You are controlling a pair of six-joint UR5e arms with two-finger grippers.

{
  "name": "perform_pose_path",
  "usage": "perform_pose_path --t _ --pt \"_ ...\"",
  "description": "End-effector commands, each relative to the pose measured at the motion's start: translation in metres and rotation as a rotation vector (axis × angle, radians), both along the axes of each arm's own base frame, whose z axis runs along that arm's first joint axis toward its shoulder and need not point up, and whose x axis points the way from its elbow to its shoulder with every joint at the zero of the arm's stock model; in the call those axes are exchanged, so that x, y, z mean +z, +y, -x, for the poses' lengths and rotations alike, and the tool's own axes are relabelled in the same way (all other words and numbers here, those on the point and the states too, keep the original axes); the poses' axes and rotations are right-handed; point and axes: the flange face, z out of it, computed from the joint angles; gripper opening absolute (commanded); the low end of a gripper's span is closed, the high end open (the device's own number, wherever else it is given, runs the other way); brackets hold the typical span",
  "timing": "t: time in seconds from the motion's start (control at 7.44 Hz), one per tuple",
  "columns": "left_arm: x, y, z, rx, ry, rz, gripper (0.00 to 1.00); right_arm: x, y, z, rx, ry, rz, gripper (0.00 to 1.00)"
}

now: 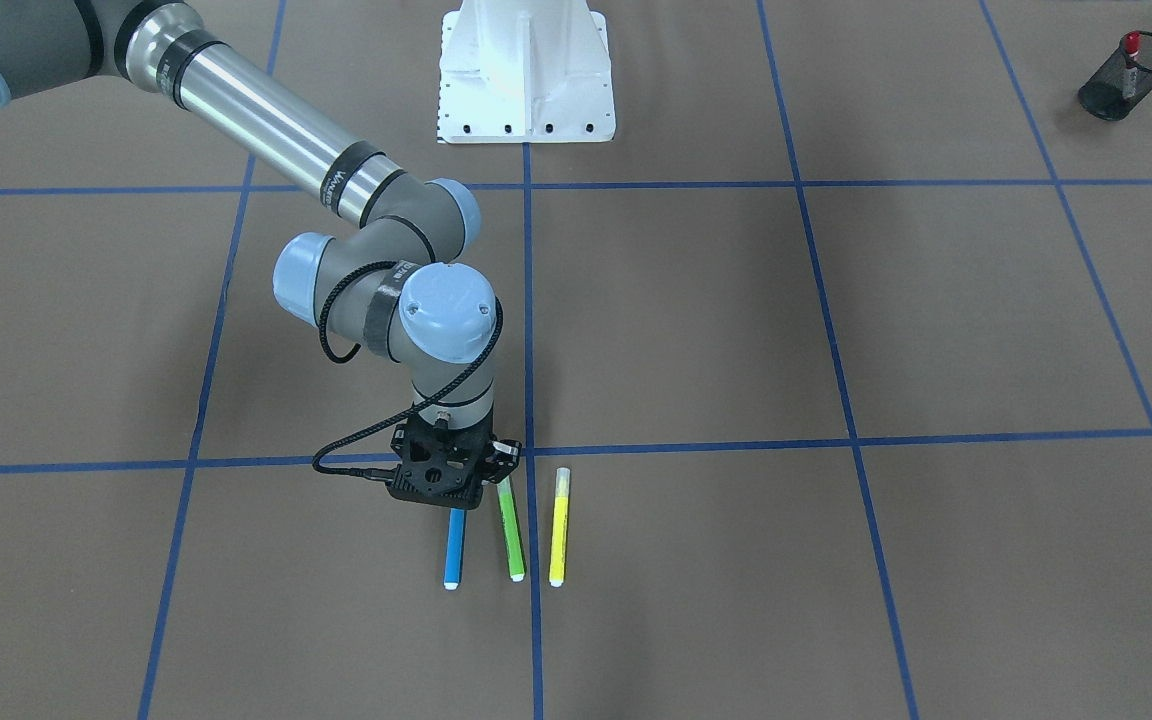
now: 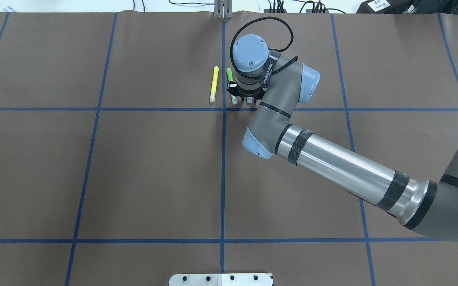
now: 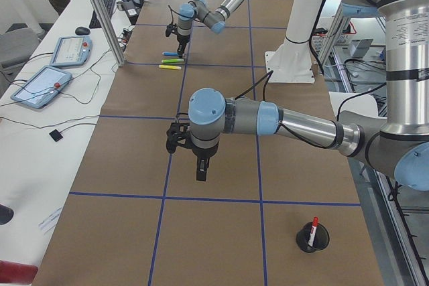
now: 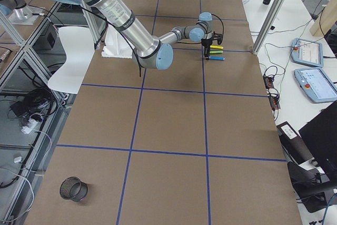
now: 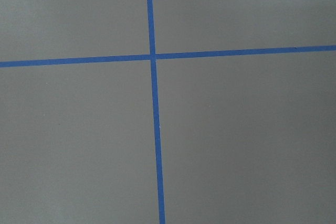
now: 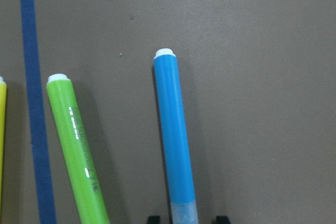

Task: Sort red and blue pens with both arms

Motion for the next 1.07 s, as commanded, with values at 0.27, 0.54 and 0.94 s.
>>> perform_pose_path --t 0.27,0.54,0.94 --pt "0.0 0.0 0.0 0.0 0.0 0.0 1.0 -0.01 -0.002 -0.004 0.004 -0.016 -0.005 0.0" --pt "0.001 -0.001 -0.003 0.005 0.001 0.006 1.0 -0.029 -0.015 -0.031 0.018 -0.056 -0.01 0.0" --pt "0.013 -0.006 -0.024 0.049 -0.018 0.038 1.0 -0.044 -0.016 -0.104 -0.033 -0.077 0.008 0.0"
